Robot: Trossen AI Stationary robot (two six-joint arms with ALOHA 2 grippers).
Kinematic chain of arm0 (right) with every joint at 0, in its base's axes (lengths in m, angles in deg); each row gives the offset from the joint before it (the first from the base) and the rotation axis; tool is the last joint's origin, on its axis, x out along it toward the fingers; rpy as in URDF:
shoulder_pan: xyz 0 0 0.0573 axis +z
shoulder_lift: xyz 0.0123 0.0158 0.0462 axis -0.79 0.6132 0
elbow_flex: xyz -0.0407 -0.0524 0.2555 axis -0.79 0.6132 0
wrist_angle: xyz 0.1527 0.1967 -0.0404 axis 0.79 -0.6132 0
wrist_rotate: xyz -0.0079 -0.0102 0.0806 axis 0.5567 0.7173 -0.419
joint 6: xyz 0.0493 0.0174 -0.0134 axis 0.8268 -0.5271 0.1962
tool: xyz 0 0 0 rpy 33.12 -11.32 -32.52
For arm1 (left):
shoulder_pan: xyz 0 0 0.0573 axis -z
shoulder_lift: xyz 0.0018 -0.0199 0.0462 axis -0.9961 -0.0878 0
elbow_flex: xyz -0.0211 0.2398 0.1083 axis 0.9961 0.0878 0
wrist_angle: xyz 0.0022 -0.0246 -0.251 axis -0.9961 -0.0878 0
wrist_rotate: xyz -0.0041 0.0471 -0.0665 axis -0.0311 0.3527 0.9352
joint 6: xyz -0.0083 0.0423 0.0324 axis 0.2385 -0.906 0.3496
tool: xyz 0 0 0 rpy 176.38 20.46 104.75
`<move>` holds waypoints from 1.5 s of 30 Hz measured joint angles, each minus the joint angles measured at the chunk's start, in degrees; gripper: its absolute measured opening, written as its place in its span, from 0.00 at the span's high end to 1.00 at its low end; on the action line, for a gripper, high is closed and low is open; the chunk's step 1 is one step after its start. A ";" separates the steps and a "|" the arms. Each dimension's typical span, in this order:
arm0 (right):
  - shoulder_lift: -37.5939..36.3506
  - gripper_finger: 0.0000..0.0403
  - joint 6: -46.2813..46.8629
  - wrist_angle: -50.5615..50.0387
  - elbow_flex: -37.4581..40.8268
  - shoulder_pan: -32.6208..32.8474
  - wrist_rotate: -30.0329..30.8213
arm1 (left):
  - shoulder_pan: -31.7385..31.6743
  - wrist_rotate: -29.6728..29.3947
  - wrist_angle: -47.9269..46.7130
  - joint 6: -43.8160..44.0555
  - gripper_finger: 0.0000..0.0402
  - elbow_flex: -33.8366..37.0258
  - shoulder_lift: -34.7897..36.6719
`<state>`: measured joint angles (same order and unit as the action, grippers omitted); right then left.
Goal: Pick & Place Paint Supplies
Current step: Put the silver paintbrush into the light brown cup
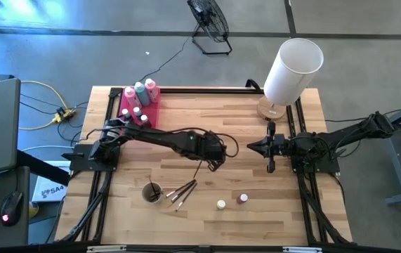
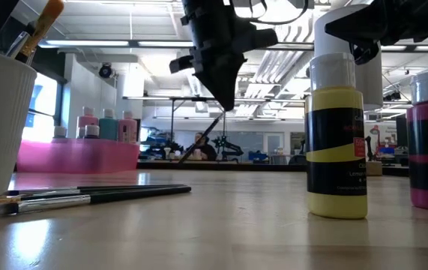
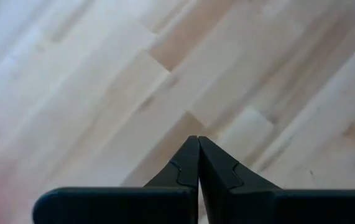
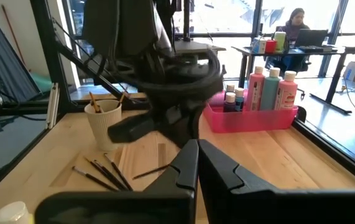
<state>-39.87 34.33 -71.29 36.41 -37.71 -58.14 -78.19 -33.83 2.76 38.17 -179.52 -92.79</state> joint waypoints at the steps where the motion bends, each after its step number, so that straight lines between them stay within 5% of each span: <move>1: 0.00 0.99 0.00 -0.24 0.00 0.00 0.00 | 0.01 -1.05 -0.98 -0.15 1.00 -0.60 0.00; 18: 0.02 0.99 0.00 -2.19 0.00 0.00 -0.04 | 1.13 -3.17 -6.95 -3.47 1.00 -2.40 1.18; 27: 0.00 0.99 0.00 -3.08 0.00 -0.02 0.00 | 6.15 -11.43 -14.25 -3.11 1.00 -2.36 3.33; 45: 0.00 0.99 0.44 -2.81 0.00 0.00 0.00 | 15.78 -25.79 -31.58 16.73 1.00 -2.27 10.85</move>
<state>-39.87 34.77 -74.10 36.41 -37.70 -58.15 -62.41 -59.62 -28.83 54.90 -181.79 -81.94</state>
